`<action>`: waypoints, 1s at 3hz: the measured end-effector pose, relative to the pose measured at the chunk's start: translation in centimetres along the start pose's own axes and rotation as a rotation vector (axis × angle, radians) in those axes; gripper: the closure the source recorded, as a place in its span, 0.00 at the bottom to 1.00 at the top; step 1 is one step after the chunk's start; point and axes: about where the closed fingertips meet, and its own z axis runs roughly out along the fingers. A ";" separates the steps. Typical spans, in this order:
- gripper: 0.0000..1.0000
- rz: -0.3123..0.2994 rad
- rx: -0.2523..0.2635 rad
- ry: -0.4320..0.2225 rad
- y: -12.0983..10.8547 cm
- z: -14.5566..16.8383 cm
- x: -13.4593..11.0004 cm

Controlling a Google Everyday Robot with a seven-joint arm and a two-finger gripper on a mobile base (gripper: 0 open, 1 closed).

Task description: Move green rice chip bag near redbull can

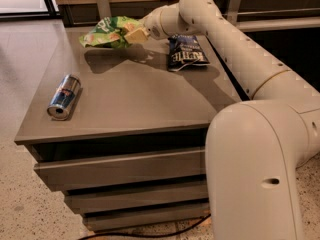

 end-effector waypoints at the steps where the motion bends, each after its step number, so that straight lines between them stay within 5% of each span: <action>1: 1.00 0.023 -0.044 0.019 2.6 -0.6 0.7; 3: 1.00 0.049 -0.093 0.037 5.9 -1.0 1.5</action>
Offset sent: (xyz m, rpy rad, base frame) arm -0.0702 0.0115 -0.0237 -0.0034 0.1141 0.0550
